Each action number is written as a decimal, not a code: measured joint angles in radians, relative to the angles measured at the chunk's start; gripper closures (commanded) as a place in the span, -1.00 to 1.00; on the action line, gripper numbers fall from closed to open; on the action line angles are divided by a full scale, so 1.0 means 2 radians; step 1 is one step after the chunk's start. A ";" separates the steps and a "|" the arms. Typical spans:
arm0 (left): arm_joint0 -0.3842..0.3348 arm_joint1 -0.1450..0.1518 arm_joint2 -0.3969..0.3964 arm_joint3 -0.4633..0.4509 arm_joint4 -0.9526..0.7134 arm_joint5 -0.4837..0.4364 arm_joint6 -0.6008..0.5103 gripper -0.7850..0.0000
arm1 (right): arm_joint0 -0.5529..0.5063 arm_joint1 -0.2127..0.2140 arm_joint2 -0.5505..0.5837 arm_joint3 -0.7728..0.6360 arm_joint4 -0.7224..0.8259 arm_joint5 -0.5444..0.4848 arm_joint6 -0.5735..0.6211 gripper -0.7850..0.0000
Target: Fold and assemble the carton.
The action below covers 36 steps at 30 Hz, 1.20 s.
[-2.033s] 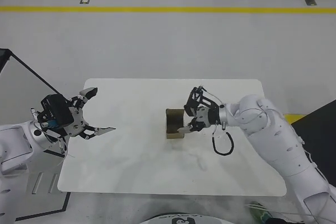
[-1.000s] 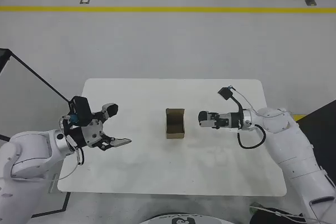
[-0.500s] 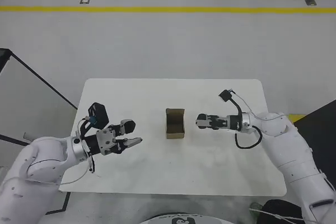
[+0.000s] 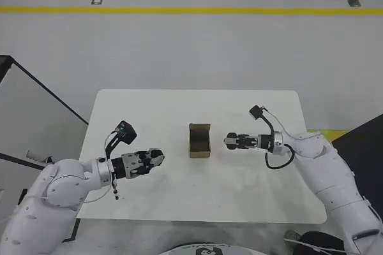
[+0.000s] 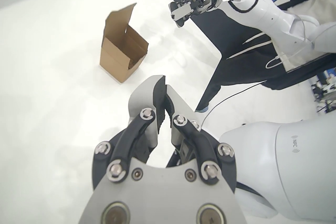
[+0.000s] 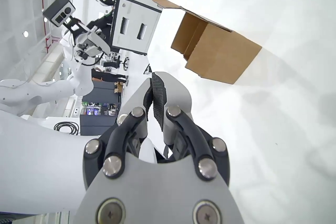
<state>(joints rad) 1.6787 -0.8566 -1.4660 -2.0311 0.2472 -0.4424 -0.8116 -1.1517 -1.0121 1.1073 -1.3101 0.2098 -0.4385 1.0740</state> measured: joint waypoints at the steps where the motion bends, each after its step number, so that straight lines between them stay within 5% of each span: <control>1: -0.011 -0.002 0.018 0.006 -0.017 0.020 -0.003 1.00 | -0.001 -0.001 -0.002 0.000 -0.003 0.006 -0.010 1.00; 8: -0.087 -0.015 0.095 0.074 -0.120 0.100 -0.024 1.00 | 0.000 -0.005 -0.012 0.011 0.005 0.020 -0.027 1.00; 18: -0.085 -0.017 0.100 0.082 -0.122 0.109 -0.014 1.00 | 0.000 -0.005 -0.012 0.012 0.006 0.021 -0.026 1.00; 30: -0.210 -0.052 0.216 0.189 -0.129 0.206 0.037 1.00 | -0.001 -0.015 -0.035 0.005 0.011 0.056 -0.076 1.00; 36: -0.213 -0.052 0.218 0.191 -0.128 0.209 0.037 1.00 | 0.000 -0.015 -0.037 0.006 0.011 0.059 -0.077 1.00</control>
<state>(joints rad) 1.2530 -0.9610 -1.0293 -1.6489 -0.0089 -0.0251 -0.7379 -1.1522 -1.0427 1.0341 -1.2976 0.2322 -0.3200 0.9200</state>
